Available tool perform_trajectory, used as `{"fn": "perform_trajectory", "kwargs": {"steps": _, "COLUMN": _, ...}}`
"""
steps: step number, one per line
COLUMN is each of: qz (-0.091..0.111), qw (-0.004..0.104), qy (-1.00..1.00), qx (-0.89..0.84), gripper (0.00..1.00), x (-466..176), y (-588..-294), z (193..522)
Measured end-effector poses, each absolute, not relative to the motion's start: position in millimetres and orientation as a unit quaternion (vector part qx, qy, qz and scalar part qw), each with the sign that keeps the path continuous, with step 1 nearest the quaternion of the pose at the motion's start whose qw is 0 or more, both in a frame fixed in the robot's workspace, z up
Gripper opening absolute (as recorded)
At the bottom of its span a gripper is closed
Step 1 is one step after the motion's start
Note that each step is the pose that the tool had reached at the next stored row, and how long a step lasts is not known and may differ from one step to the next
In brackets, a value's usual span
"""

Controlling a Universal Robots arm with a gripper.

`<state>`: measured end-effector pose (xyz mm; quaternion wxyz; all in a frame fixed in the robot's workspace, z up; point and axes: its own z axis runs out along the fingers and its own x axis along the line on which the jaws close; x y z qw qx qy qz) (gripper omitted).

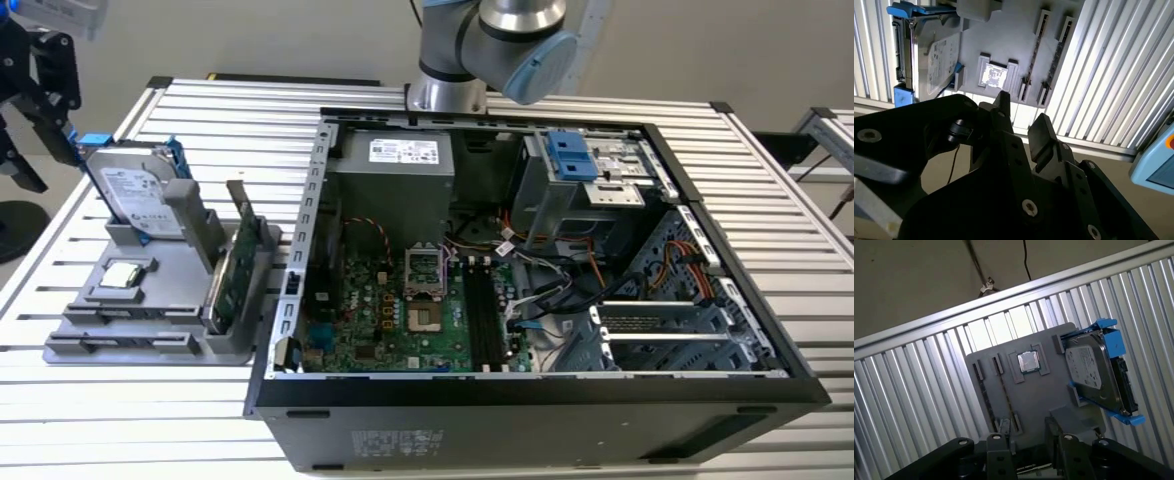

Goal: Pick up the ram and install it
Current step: 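Pick up the ram and move it above insertion slot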

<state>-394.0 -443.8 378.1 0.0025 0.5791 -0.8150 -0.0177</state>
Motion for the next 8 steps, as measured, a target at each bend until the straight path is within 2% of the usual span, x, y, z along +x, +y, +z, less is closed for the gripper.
{"fn": "perform_trajectory", "kwargs": {"steps": 8, "qz": -0.018, "qw": 0.003, "qy": -0.813, "qx": 0.582, "gripper": 1.0, "x": -394.0, "y": -443.8, "z": 376.2}}
